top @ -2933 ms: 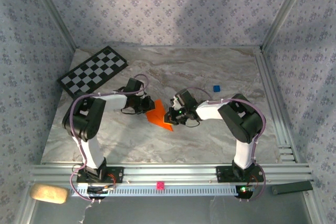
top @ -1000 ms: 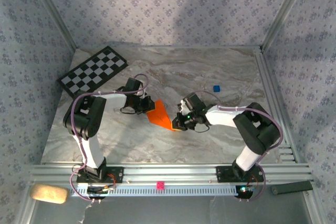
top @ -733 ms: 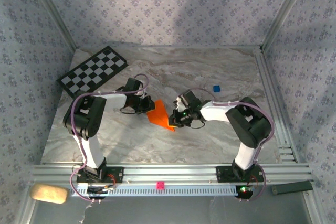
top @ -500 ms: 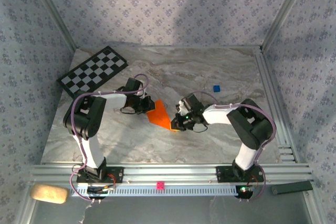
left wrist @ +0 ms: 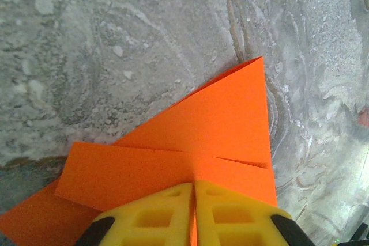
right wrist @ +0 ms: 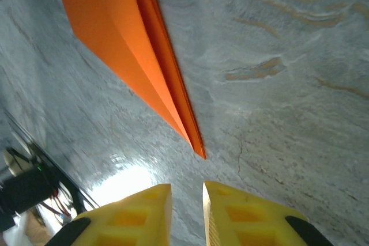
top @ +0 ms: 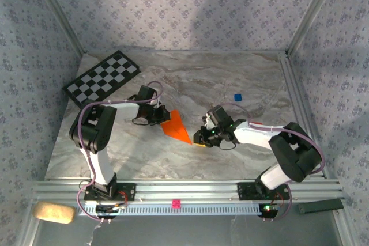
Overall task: Fold a paper plane with a square sheet of paper (pick it up from the middle)
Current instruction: Fourth fold the wing at the center of the table.
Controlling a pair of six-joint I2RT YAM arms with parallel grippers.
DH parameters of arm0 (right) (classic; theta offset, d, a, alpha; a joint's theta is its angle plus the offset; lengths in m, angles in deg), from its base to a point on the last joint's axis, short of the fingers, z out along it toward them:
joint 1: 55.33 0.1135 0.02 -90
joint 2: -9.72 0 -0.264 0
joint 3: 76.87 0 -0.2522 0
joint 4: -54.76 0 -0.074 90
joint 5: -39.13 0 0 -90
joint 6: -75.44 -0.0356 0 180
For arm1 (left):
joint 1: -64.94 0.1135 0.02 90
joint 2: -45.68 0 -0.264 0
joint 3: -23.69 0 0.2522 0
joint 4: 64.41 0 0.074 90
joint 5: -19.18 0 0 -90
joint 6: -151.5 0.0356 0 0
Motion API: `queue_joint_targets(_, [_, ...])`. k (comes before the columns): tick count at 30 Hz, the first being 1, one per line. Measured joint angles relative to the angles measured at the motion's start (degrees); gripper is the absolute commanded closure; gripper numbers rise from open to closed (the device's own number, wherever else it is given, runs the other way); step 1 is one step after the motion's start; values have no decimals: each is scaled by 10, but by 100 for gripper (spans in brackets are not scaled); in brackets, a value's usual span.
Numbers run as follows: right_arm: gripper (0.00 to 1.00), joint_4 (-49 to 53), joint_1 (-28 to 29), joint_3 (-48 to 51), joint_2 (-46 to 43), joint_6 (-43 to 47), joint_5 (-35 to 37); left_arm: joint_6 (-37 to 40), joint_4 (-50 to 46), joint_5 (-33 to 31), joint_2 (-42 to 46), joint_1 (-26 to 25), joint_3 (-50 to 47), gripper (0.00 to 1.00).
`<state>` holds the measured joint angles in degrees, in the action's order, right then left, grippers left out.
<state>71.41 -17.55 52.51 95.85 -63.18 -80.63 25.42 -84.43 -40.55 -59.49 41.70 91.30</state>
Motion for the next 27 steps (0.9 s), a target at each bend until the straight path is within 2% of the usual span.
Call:
queue_joint_targets(9, [73,-42,7,2,8,-78,6,-8,0,2,0,1,0,89])
queue_joint_targets(16, [74,-57,24,1,51,-101,6,-10,0,2,0,1,0,90])
queue_joint_targets(27, [74,-79,25,4,53,-130,16,-10,-3,2,0,8,0,90])
